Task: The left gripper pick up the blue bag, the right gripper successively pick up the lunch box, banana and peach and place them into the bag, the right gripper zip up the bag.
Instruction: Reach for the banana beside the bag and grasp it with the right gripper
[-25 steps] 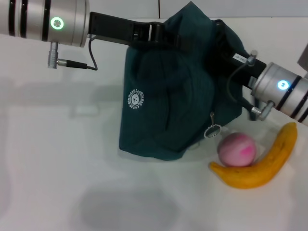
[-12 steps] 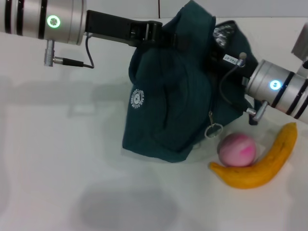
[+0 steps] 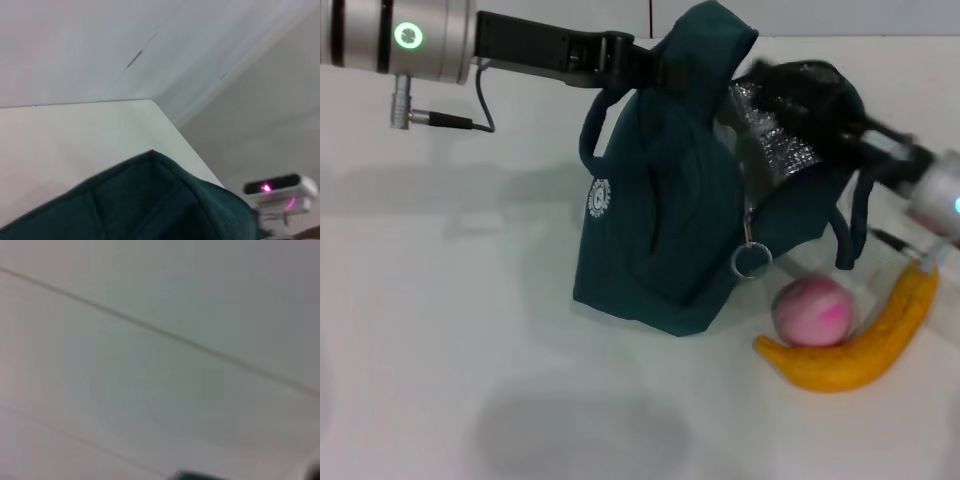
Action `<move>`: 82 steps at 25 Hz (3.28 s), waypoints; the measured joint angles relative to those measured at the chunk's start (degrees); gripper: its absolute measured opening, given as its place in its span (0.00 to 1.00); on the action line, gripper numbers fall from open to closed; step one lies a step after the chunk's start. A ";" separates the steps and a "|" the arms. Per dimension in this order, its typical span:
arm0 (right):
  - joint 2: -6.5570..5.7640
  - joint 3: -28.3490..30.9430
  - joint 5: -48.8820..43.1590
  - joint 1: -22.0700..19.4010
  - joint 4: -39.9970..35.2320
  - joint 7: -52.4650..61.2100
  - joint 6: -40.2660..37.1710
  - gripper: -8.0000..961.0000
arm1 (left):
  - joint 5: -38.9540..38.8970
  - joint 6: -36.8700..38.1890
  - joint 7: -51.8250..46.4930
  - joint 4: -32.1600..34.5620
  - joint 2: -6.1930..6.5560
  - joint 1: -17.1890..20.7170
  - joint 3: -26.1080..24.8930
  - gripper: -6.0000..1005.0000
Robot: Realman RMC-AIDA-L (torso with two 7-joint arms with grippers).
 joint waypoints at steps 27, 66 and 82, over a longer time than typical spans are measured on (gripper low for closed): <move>-0.91 0.87 19.07 -28.56 -12.11 -38.72 -20.76 0.54 | 0.60 -3.23 0.15 -0.83 0.41 4.55 -1.73 0.05; -1.17 -42.26 -30.50 -18.10 -96.70 8.40 -37.13 0.90 | -1.12 -8.15 0.69 -2.20 -1.73 5.35 -3.20 0.05; -0.93 -59.19 -39.40 -17.17 -92.83 6.40 -21.07 0.90 | -2.56 -8.14 0.45 -2.22 -1.91 4.88 -3.13 0.05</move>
